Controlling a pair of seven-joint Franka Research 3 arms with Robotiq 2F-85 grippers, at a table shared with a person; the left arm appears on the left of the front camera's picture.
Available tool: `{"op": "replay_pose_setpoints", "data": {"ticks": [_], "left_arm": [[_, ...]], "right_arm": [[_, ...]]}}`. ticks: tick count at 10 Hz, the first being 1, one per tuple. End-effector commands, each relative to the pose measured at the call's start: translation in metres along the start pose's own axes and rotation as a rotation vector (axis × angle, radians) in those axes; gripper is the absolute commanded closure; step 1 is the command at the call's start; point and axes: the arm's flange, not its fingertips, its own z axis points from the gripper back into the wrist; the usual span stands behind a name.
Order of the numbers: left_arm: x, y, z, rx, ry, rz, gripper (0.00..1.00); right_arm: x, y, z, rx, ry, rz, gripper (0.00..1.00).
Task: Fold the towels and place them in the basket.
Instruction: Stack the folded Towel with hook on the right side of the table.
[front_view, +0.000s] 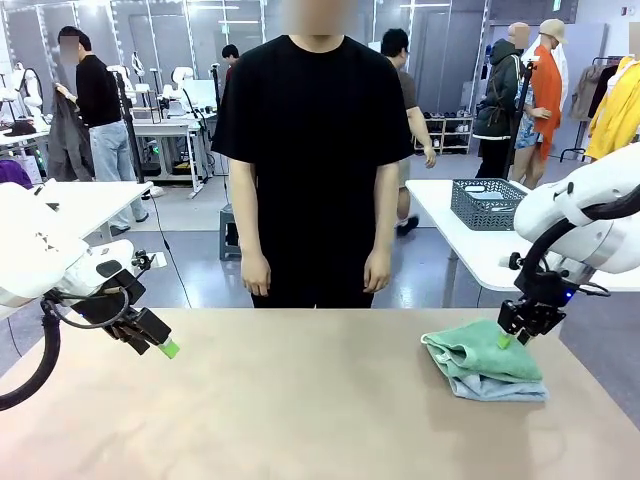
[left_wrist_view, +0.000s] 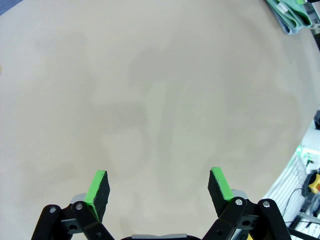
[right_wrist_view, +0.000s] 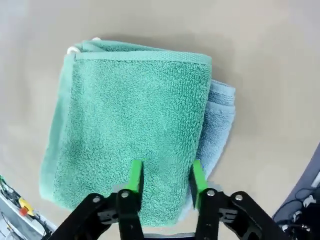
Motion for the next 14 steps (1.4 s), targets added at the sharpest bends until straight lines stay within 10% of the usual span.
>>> {"op": "replay_pose_setpoints", "data": {"ticks": [1,14], "left_arm": [[0.003,0.0,0.002,-0.002,0.014,0.006,0.0],[0.003,0.0,0.002,-0.002,0.014,0.006,0.0]], "right_arm": [[-0.006,0.008,0.007,-0.032,-0.016,-0.016,0.0],[-0.009,0.017,0.024,-0.044,-0.034,0.024,0.0]]}}
